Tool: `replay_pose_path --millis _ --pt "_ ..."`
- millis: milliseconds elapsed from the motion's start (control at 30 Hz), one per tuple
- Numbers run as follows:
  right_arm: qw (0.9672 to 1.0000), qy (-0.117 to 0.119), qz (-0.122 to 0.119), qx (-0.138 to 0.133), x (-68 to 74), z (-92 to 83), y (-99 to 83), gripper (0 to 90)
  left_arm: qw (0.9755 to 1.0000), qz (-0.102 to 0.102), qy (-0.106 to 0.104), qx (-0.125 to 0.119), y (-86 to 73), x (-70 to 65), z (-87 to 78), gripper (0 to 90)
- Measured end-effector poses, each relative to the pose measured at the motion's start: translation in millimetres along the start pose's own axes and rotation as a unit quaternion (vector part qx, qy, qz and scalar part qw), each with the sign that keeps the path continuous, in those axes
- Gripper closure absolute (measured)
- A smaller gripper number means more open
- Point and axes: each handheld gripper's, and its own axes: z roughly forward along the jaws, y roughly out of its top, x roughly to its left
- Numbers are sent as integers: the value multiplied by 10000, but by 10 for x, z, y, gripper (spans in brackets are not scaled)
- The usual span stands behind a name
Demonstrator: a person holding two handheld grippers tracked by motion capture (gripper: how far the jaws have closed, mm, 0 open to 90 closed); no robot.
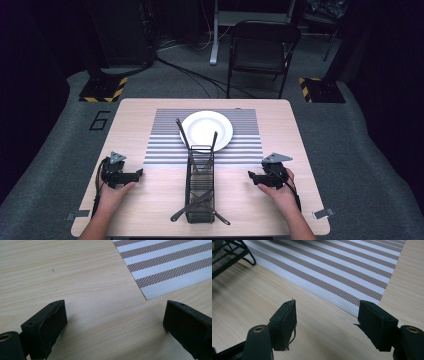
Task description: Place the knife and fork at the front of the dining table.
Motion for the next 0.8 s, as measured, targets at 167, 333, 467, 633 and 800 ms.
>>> replay_pose_path --millis 167,333,467,633,800 --pt "9999 86 -83 -18 59 -41 48 313 10000 -1 0 -1 0 0 0 50" --pt "9998 174 -124 -9 100 -70 88 313 10000 -1 -2 1 0 0 0 50" --pt "9994 300 -185 -7 173 -110 153 317 10000 -1 0 -1 0 0 0 50" --pt "9988 395 -278 -2 253 -139 231 322 10000 -4 6 -1 -1 -2 0 50" --pt "9980 534 -331 -9 303 -144 302 325 10000 -5 6 -1 -1 -2 0 50"
